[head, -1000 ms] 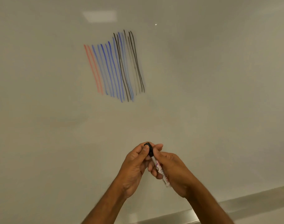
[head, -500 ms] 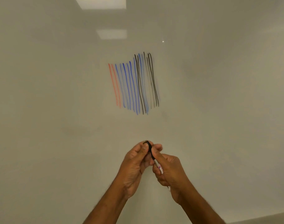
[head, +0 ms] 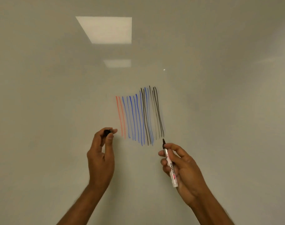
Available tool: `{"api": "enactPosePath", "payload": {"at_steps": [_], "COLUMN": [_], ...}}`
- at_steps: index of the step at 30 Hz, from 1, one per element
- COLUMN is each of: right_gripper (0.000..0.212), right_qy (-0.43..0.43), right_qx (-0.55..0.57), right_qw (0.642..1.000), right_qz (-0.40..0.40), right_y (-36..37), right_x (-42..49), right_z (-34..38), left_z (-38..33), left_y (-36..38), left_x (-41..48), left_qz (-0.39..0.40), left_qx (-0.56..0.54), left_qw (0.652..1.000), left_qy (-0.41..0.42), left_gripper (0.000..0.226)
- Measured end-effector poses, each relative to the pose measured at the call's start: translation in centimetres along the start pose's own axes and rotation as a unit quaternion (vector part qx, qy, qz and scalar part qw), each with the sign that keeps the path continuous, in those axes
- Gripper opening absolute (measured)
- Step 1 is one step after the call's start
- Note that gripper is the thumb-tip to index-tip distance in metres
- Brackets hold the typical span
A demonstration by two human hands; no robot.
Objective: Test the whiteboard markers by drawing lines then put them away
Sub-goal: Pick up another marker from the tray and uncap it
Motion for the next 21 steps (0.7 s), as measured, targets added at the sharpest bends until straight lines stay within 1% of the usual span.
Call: {"api": "enactPosePath", "payload": {"at_steps": [2, 3, 4, 6, 8, 9, 11, 12, 15, 16, 19, 21], "right_gripper": [0.032, 0.035, 0.035, 0.032, 0.03, 0.035, 0.042, 0.039, 0.014, 0.009, 0.013, 0.013], "right_qy": [-0.005, -0.015, -0.028, -0.058, -0.097, -0.122, -0.17, -0.196, -0.259, -0.278, -0.335, -0.356], "right_qx": [0.167, 0.212, 0.221, 0.164, 0.038, -0.043, -0.193, -0.239, -0.304, -0.315, -0.337, -0.368], "right_qw": [0.986, 0.976, 0.974, 0.984, 0.994, 0.991, 0.964, 0.947, 0.908, 0.897, 0.871, 0.849], "right_qz": [0.028, 0.042, 0.052, 0.045, 0.01, -0.018, -0.07, -0.088, -0.128, -0.135, -0.128, -0.132], "right_y": [0.5, 0.7, 0.8, 0.8, 0.7, 0.6, 0.9, 1.2, 1.6, 1.7, 2.4, 2.6], "right_x": [1.1, 1.6, 2.0, 2.8, 3.2, 3.3, 3.3, 3.3, 4.0, 4.4, 5.7, 6.7], "right_z": [0.4, 0.7, 1.2, 2.4, 4.0, 5.0, 7.2, 8.3, 10.7, 11.4, 13.0, 13.7], "left_z": [0.4, 0.9, 1.3, 1.9, 2.1, 2.2, 2.2, 2.2, 1.7, 1.5, 1.5, 1.5], "left_y": [-0.7, -0.9, -1.1, -1.1, -1.0, -1.0, -1.0, -0.9, -0.5, -0.4, -0.3, -0.3], "left_x": [1.5, 2.2, 2.8, 4.0, 5.0, 5.4, 6.4, 6.8, 8.0, 8.2, 8.8, 8.8], "left_qz": [0.0, -0.001, -0.002, 0.004, 0.01, 0.012, 0.013, 0.013, 0.01, 0.005, -0.019, -0.036], "left_qx": [0.037, 0.055, 0.075, 0.111, 0.138, 0.152, 0.18, 0.19, 0.21, 0.213, 0.22, 0.228], "left_qw": [0.999, 0.998, 0.997, 0.993, 0.99, 0.987, 0.982, 0.979, 0.97, 0.967, 0.962, 0.958], "left_qy": [0.022, 0.024, 0.025, 0.025, 0.034, 0.043, 0.065, 0.078, 0.126, 0.138, 0.161, 0.172], "left_gripper": [0.023, 0.025, 0.027, 0.035, 0.042, 0.044, 0.047, 0.047, 0.044, 0.041, 0.031, 0.029]}}
Point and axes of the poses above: each hand's wrist, its own x-axis towards the middle knuckle, its own y-axis out of the palm, z = x × y, the point moved 10 cm from there along x, towards the middle knuckle, and after that the axes turned 12 degrees about z, right-handed, at the moved point
